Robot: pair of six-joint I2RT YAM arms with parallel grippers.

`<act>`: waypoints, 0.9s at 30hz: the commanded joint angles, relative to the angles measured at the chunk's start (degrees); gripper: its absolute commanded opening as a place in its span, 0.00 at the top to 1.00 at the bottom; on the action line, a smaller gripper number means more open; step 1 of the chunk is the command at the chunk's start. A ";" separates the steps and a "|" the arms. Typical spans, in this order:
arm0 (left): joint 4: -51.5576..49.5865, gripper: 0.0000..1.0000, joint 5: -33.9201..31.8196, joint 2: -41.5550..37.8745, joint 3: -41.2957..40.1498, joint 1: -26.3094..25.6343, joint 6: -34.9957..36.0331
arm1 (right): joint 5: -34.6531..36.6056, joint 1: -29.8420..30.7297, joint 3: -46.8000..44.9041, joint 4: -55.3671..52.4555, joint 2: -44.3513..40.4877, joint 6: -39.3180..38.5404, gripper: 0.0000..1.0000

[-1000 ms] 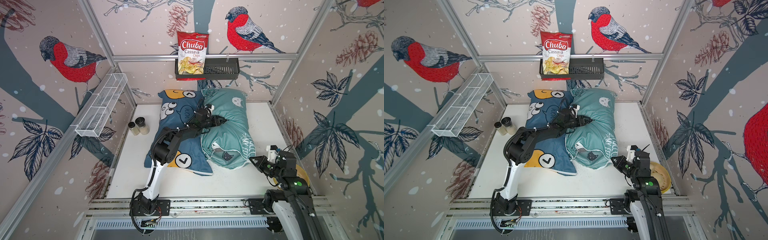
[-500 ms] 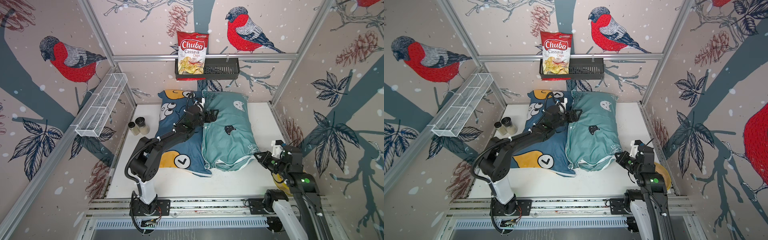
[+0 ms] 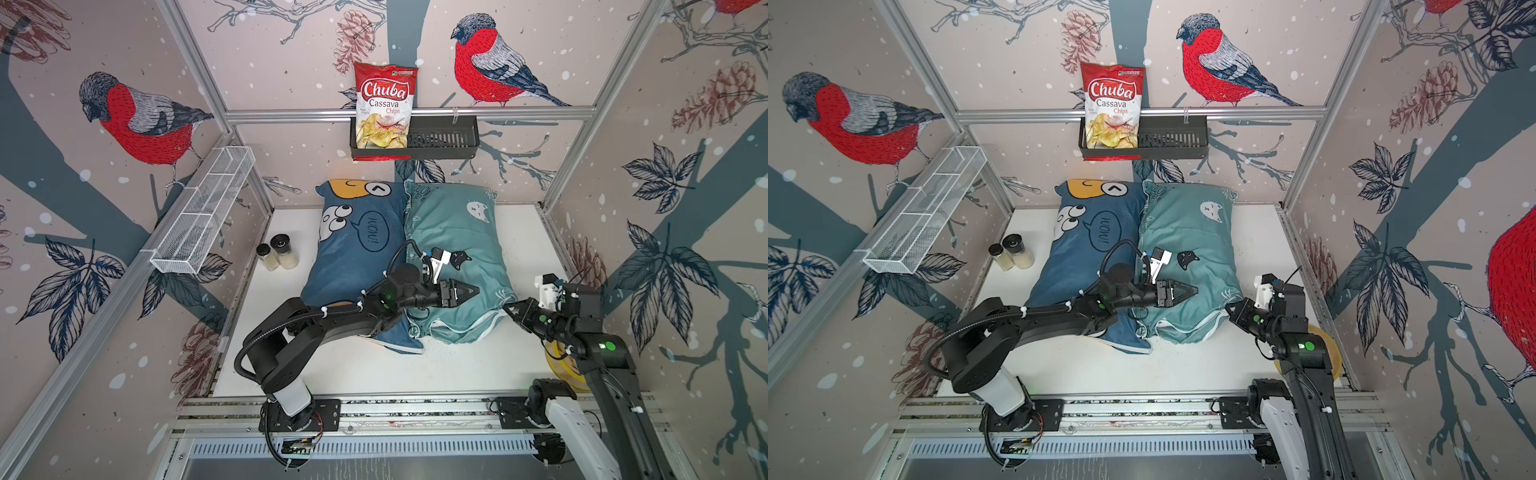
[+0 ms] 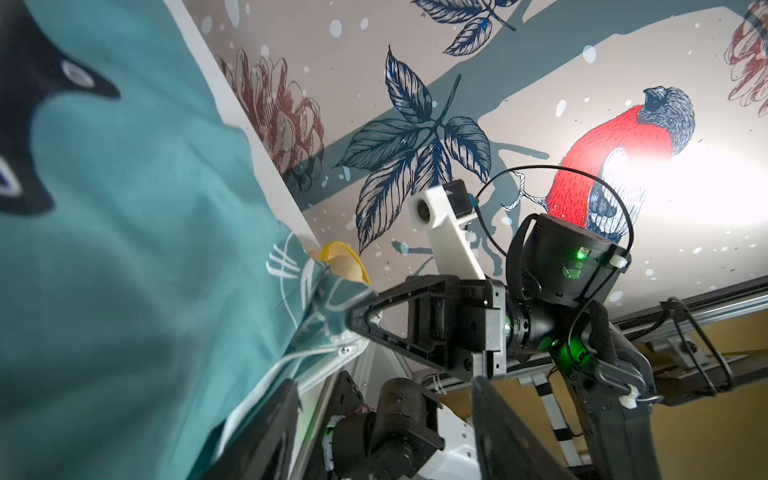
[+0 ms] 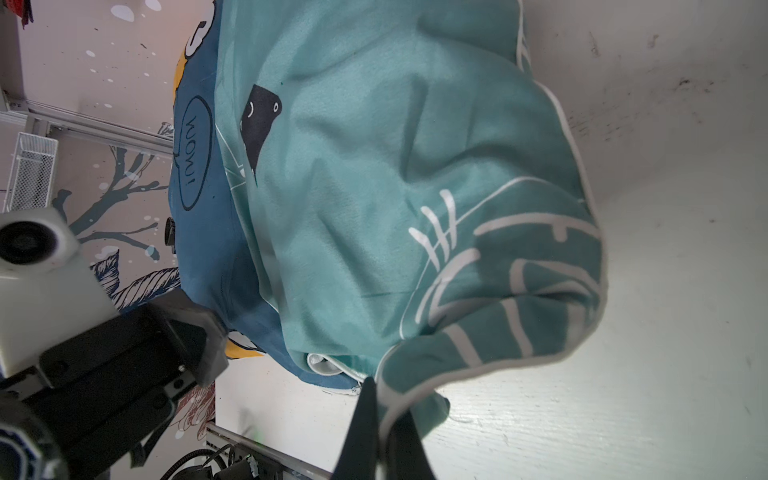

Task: Zip up pillowcases
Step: Pick up the pillowcase from the center of the board, then zip the zipper on the pillowcase.

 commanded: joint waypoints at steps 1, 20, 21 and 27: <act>14.69 0.39 1.88 2.85 -0.12 -1.80 -9.06 | -3.17 0.05 -0.77 3.99 -0.20 -0.52 1.00; 18.49 0.44 0.88 12.74 3.79 -4.45 -13.28 | -6.40 2.51 -4.40 11.90 -2.84 4.55 1.00; 18.64 0.44 0.88 12.91 3.79 -4.53 -13.39 | -6.45 2.51 -4.40 12.07 -2.86 4.56 1.00; 19.19 0.47 0.88 13.79 3.65 -4.79 -14.04 | -6.09 2.61 -4.58 12.45 -3.08 4.47 1.00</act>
